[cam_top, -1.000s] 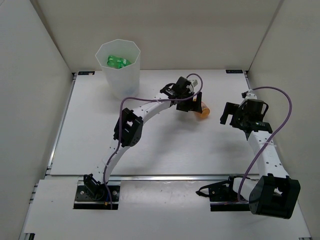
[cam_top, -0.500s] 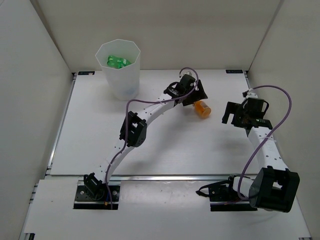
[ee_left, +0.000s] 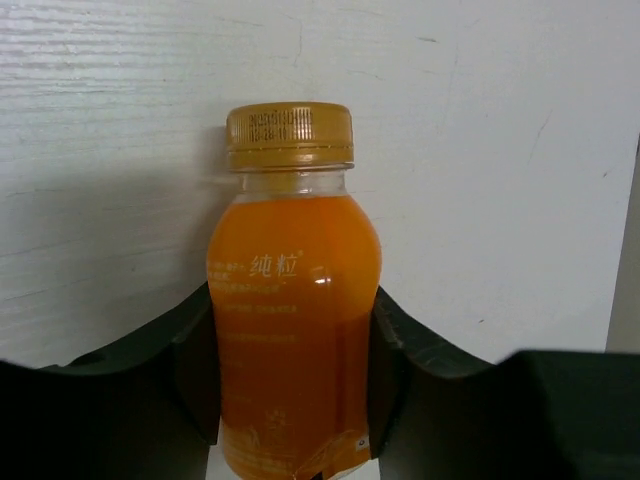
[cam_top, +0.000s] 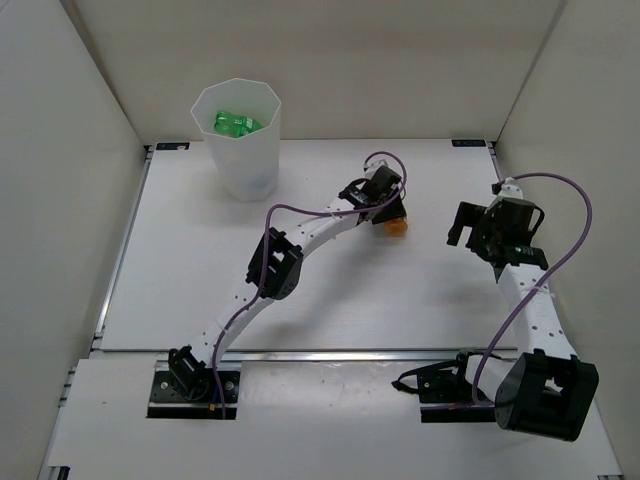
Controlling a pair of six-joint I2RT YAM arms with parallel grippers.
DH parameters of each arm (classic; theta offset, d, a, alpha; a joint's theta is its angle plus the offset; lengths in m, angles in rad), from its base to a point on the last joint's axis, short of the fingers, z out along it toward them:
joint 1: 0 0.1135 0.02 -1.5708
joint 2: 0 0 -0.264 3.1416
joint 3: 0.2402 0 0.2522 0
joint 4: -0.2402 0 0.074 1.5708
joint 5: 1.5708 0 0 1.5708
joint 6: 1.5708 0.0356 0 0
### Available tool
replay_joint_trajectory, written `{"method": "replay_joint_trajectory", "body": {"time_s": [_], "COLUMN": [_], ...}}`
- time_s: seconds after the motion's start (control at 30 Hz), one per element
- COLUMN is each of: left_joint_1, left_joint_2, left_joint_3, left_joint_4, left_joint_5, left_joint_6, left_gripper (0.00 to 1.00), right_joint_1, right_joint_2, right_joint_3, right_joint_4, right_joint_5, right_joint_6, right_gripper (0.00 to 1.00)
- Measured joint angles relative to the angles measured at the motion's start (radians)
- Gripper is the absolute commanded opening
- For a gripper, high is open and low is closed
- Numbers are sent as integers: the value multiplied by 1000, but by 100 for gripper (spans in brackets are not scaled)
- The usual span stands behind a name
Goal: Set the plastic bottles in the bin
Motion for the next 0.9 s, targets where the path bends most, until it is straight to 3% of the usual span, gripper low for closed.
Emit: {"method": "replay_joint_trajectory", "body": {"time_s": [0.07,0.13,0.23,0.37,0.47,0.53,0.63,0.77,0.9], "left_joint_1": [-2,-3,2,21,57,102,226,449,575], "left_joint_2": [0,0,0,-37,-207,-416,-739,-983,-977], "left_joint_3": [5,16,50,69,-106,-313,-499,-505,-392], "left_joint_4": [-9,-35,-103,-180,-127,-53,68,299,420], "left_joint_5": [-7,-22,-28,-40,-44,-55,-97,-164,-245], "left_joint_6": [21,43,86,204,299,346,388,392,345], "left_gripper": [28,24,22,35,32,28,32,32,37], "right_joint_1": [-5,-5,-2,24,36,41,56,90,97], "right_joint_2": [-21,-40,-61,-75,-91,-104,-121,-106,-90], "right_joint_3": [-12,-25,-35,-35,-35,-37,-51,-53,-53], "right_joint_4": [8,14,16,21,29,40,62,72,73], "right_joint_5": [0,0,-2,-2,-3,-5,-2,1,1], "right_joint_6": [3,8,11,10,11,13,18,19,23], "right_gripper": [99,100,99,99,99,99,100,99,100]}}
